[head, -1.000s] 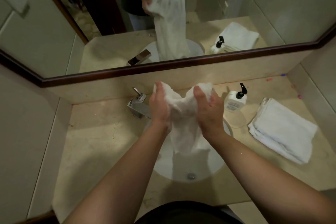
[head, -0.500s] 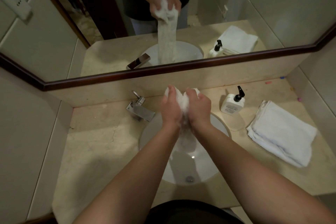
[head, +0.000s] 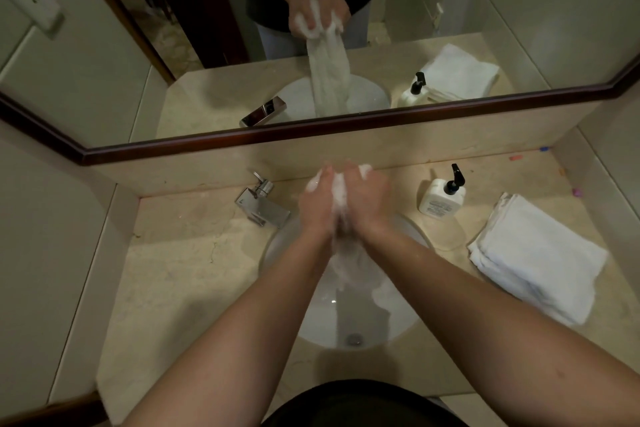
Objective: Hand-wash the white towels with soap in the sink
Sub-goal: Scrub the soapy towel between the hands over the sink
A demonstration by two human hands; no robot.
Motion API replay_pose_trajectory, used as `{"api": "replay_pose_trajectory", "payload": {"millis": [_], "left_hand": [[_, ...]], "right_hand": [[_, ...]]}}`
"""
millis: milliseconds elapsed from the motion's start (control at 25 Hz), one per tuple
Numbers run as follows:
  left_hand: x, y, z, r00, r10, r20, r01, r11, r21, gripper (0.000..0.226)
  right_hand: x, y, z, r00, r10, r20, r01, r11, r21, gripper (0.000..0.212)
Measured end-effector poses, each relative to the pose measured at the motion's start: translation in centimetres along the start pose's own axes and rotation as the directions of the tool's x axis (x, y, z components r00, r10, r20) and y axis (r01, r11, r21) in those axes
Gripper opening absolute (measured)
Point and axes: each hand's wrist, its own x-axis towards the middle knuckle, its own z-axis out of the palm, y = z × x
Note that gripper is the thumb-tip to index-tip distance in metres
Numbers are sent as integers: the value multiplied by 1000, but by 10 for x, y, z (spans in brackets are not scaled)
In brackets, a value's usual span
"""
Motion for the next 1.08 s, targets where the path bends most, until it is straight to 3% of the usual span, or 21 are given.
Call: {"api": "replay_pose_trajectory", "payload": {"millis": [80, 280, 400, 560, 720, 880, 1000, 1080], "left_hand": [[6, 7, 1, 1000, -8, 19, 9, 998, -65, 36], [-4, 2, 20, 1000, -7, 27, 6, 999, 42, 38], [5, 6, 19, 999, -19, 28, 20, 1000, -18, 42], [-10, -4, 34, 999, -29, 17, 28, 998, 50, 38], [2, 3, 30, 997, -55, -53, 55, 998, 11, 37], [-12, -4, 41, 997, -77, -32, 78, 997, 23, 38], [-6, 5, 38, 991, -102, -86, 103, 995, 6, 52], [-9, 3, 39, 994, -92, -59, 92, 996, -3, 49]], "right_hand": [[-13, 5, 1, 991, -83, 102, 89, 995, -53, 35], [19, -5, -8, 1000, -7, -24, 7, 1000, 2, 37], [4, 9, -9, 989, -110, 103, 114, 993, -35, 41], [37, 3, -16, 999, 13, -47, -13, 1000, 7, 43], [16, 16, -15, 989, -70, 129, 74, 997, -27, 43], [36, 1, -21, 1000, 21, -2, -21, 1000, -2, 44], [3, 8, -25, 990, -15, 137, 13, 1000, 17, 54], [5, 10, -29, 986, -75, 147, 78, 997, -18, 59]]}}
